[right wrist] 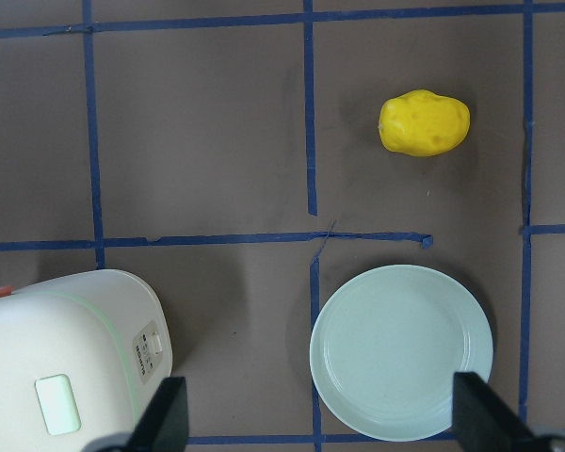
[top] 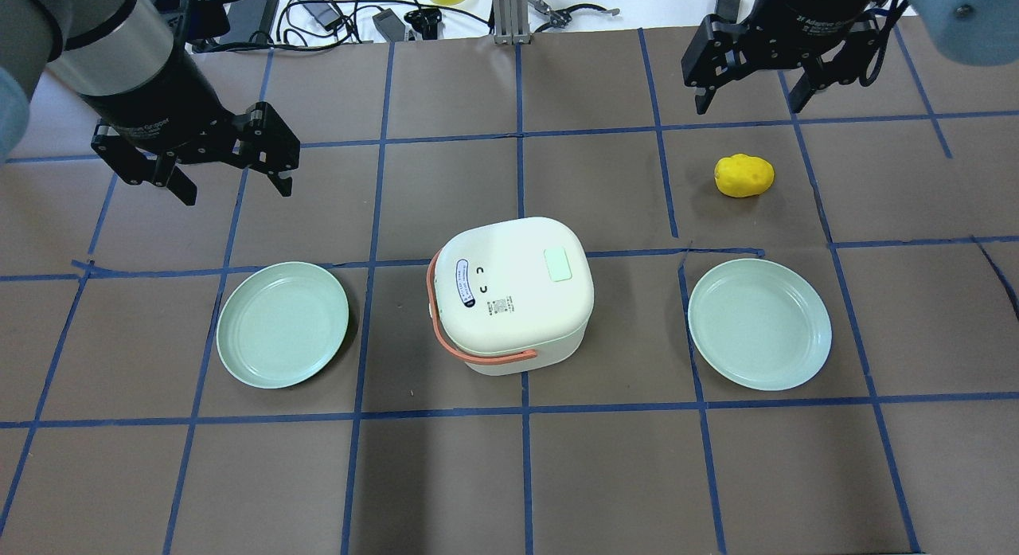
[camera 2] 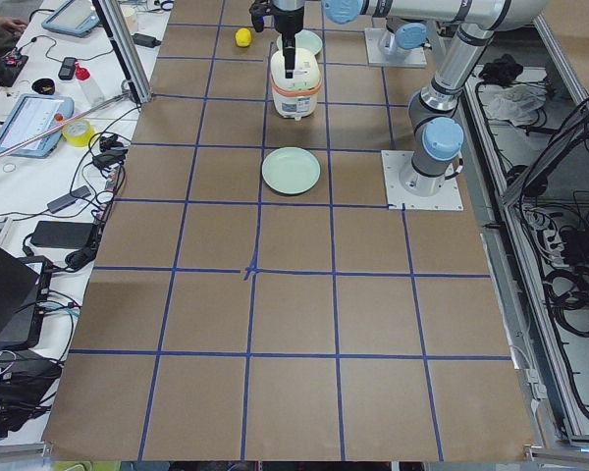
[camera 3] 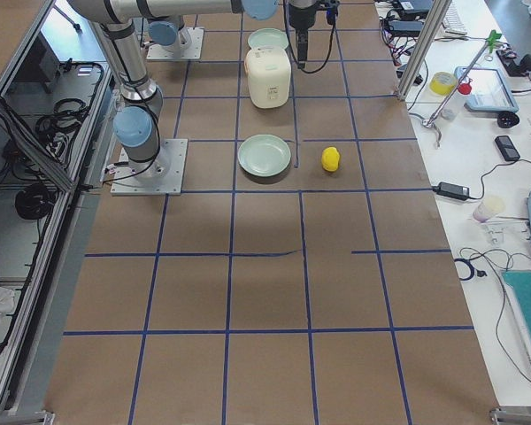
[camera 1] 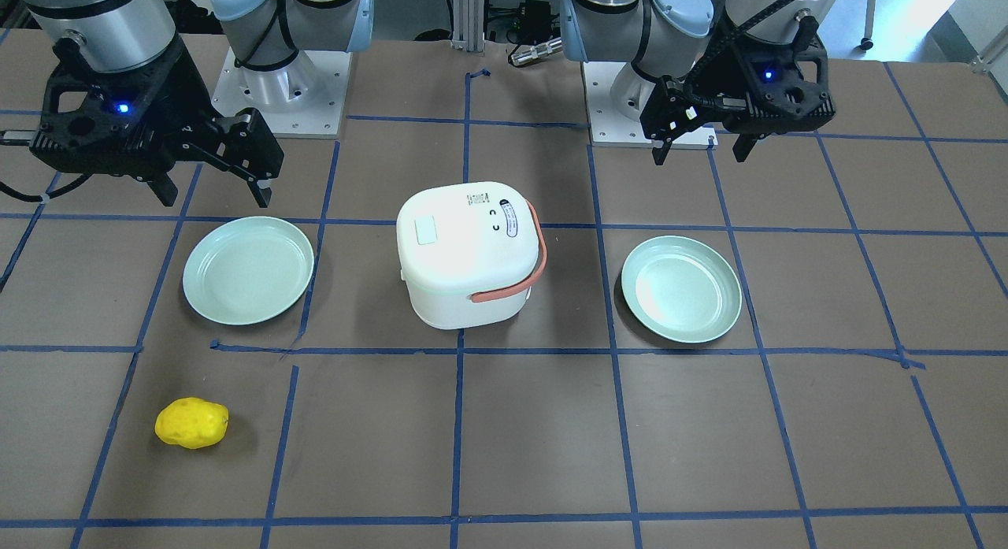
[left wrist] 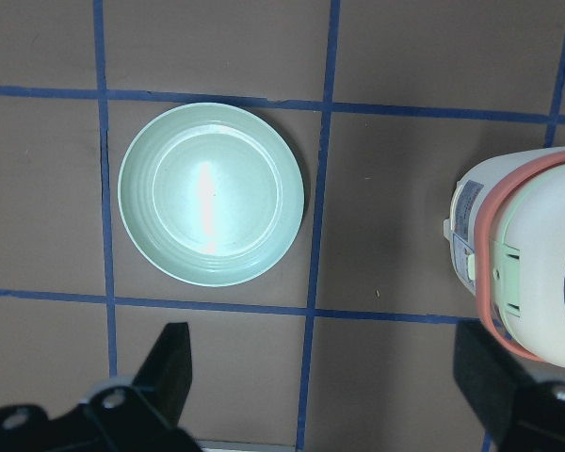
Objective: Press rice cooker button
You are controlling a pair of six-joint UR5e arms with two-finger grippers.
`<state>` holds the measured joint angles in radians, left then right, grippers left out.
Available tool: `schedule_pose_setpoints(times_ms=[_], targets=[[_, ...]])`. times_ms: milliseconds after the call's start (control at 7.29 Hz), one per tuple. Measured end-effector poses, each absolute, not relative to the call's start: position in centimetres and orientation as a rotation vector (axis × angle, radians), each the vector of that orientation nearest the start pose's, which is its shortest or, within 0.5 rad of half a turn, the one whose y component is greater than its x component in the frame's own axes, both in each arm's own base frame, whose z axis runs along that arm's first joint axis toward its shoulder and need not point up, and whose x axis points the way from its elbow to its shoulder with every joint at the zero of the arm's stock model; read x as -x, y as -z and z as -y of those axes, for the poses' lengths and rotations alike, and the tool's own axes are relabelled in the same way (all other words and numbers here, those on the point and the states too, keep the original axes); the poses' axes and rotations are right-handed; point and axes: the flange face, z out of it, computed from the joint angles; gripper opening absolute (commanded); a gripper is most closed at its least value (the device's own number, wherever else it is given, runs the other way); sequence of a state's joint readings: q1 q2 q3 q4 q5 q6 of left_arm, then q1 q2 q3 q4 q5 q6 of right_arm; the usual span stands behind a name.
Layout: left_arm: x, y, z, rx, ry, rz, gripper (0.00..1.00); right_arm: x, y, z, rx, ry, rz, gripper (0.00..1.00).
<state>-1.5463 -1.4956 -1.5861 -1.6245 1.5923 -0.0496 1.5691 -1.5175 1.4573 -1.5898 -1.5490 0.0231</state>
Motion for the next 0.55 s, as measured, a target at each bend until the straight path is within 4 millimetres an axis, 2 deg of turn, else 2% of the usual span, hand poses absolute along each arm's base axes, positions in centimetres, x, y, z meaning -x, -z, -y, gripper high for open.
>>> schedule_pose_setpoints(times_ms=[549], targets=[[11.98,-51.08,46.30,0.115,0.010,-3.118,1.00,-13.38,-52.14,52.06,-0.037,0.125,-3.127,1.00]])
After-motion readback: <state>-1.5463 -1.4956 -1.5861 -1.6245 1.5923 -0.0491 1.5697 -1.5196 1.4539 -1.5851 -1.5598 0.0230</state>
